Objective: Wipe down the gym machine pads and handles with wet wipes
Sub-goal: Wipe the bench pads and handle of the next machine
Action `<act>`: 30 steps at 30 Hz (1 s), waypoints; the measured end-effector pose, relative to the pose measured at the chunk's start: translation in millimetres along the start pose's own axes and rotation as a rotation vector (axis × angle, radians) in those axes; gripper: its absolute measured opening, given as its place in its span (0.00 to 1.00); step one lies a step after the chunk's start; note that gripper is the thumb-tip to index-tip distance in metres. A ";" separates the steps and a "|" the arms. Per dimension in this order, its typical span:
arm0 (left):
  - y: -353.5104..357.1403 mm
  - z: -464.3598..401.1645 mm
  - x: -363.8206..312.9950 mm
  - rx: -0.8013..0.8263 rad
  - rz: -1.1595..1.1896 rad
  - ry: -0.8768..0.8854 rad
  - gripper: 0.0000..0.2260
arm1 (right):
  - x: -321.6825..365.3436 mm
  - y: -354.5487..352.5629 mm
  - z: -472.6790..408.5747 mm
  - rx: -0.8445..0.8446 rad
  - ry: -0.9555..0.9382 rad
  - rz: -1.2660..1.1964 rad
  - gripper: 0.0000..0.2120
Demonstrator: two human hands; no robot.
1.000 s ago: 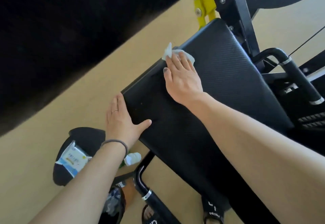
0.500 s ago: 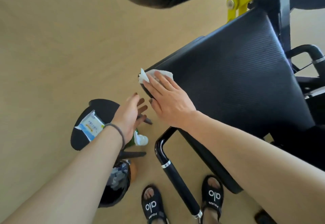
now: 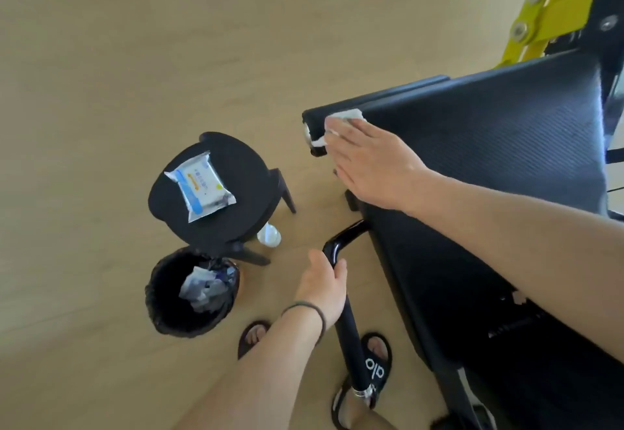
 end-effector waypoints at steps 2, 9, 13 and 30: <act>-2.2 -0.5 -2.7 -0.008 -0.062 0.041 0.11 | 4.5 -0.5 -2.5 -0.001 0.017 0.011 0.31; -1.8 -6.6 -4.2 0.024 -0.170 0.054 0.14 | 68.4 44.1 112.8 0.194 -0.211 -0.126 0.29; -3.0 -7.1 -3.2 0.022 -0.228 0.048 0.13 | 87.9 50.7 141.3 0.183 -0.274 -0.247 0.25; -95.2 32.8 4.3 0.061 -0.111 0.137 0.20 | 55.8 -8.0 124.9 0.446 1.090 -1.793 0.07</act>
Point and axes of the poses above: each hand's wrist, its own z-axis away from the middle knuckle, its own y-axis out of the palm, x = y × z, the point moved 7 cm from there along -z, towards the middle knuckle, and after that the axes turned 9 degrees about -z, right-handed, at the moved point
